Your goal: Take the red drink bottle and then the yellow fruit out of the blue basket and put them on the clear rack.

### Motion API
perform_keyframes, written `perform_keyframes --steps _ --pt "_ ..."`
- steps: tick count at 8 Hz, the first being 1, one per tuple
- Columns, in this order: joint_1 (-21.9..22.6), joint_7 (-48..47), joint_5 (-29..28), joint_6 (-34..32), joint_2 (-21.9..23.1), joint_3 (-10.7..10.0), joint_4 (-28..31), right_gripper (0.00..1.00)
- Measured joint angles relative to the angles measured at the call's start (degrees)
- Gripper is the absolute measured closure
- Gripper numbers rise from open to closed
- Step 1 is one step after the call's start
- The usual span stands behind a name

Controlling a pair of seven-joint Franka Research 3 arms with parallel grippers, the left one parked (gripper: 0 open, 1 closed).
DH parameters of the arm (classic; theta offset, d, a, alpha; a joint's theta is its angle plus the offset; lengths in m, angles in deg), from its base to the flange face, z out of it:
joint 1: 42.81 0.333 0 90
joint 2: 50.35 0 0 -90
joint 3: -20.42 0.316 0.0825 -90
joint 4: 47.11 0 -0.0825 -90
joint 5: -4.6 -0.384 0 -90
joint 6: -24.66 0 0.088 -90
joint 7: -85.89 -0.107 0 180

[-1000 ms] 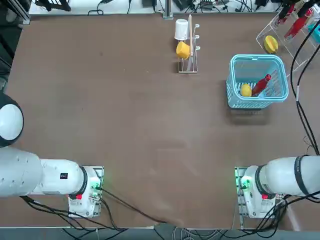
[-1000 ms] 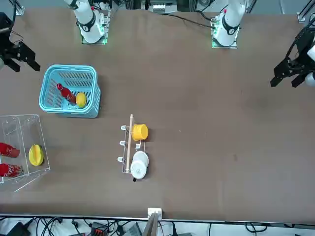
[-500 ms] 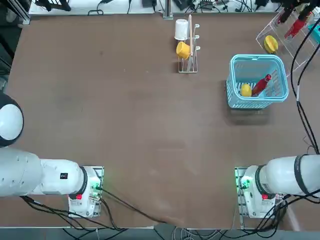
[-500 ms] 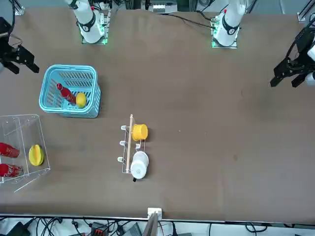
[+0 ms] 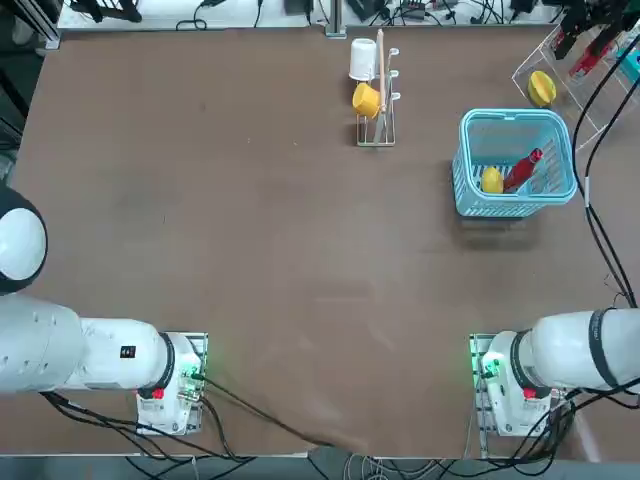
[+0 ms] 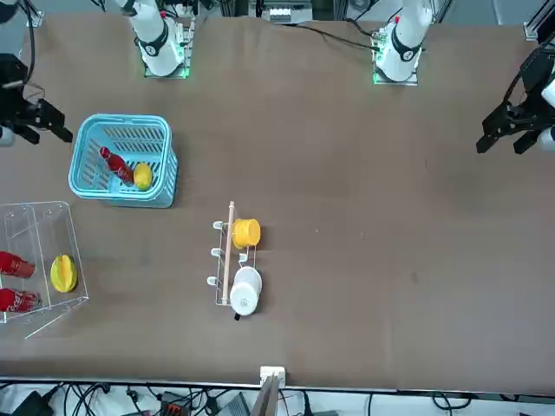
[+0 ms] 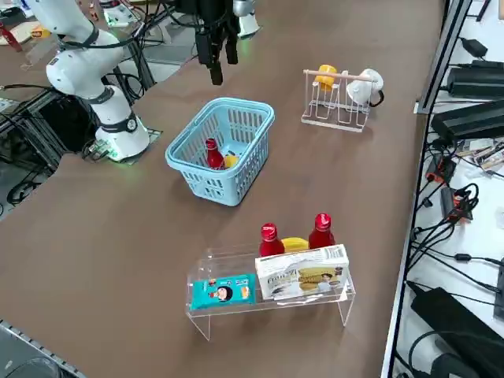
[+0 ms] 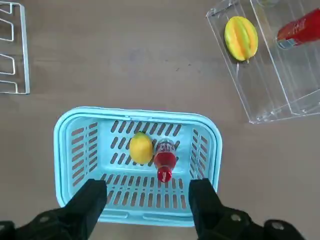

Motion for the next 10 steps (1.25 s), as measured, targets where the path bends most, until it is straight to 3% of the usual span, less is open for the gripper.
perform_keyframes --steps 6,10 --pt "-1.1 0.04 0.0 7.43 0.07 -0.01 6.88 0.0" --pt "-1.23 0.11 0.0 13.72 2.34 0.0 17.74 0.0"
